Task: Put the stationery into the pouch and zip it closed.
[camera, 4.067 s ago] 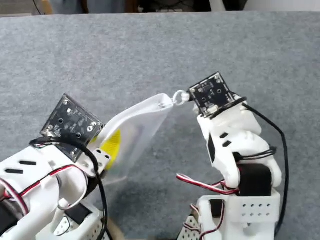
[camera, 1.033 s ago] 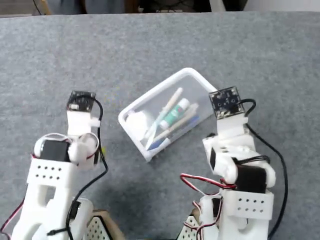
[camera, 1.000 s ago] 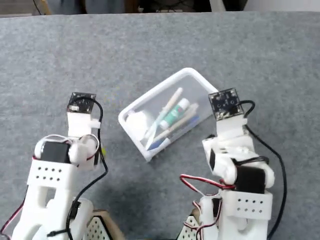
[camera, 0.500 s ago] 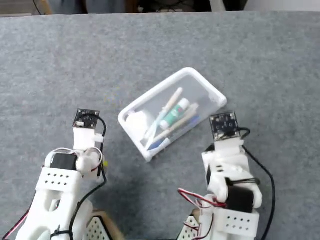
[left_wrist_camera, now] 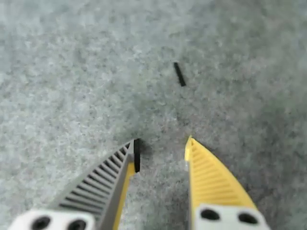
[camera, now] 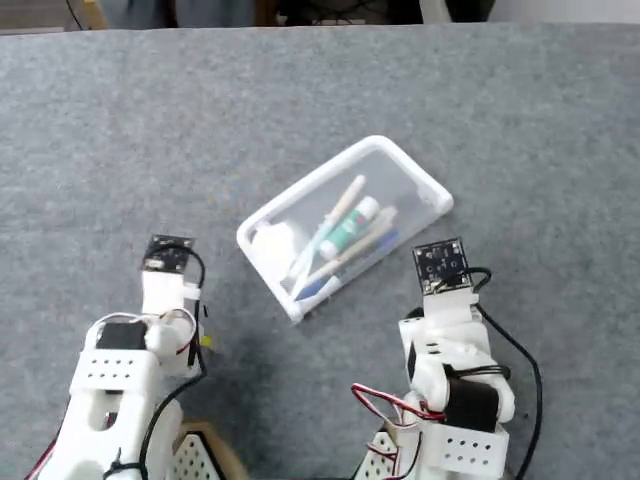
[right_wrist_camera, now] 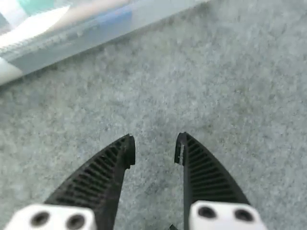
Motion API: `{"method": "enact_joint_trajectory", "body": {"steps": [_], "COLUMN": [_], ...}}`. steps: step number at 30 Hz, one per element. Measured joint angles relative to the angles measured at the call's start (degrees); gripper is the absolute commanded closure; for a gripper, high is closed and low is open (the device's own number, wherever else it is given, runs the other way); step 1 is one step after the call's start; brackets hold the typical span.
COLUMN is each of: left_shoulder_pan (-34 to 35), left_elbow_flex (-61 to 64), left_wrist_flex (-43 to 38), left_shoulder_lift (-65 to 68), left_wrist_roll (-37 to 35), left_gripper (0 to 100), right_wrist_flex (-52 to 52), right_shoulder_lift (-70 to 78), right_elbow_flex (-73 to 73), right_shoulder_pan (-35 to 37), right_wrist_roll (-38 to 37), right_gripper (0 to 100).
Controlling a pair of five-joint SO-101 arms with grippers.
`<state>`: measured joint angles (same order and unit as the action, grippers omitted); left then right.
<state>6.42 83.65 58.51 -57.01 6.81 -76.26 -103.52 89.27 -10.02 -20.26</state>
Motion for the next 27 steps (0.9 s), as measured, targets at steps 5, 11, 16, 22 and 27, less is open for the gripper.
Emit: {"method": "enact_joint_trajectory", "body": {"steps": [5,11,16,22,27], "left_shoulder_pan": [5.2,7.9,8.1,8.4,8.4], "left_elbow_flex": [1.6,1.8,1.8,1.9,1.9], "left_wrist_flex": [-1.2,-1.4,-1.5,-1.5,-1.5], "left_shoulder_lift": [-0.4,-0.4,-0.4,-0.4,-0.4], "left_wrist_roll": [0.0,0.0,0.0,0.0,0.0], "left_gripper": [82,82,82,82,91], "right_wrist_flex": [0.1,0.5,0.7,0.9,0.9], "right_shoulder_lift": [0.0,0.0,0.0,0.0,0.0], "right_elbow_flex": [4.4,6.4,6.4,6.4,6.4], "right_shoulder_pan": [0.0,0.0,0.0,0.0,0.0], "right_wrist_roll": [0.0,0.0,3.2,4.0,4.1], "right_gripper": [84.7,84.7,84.7,84.7,84.7]}}
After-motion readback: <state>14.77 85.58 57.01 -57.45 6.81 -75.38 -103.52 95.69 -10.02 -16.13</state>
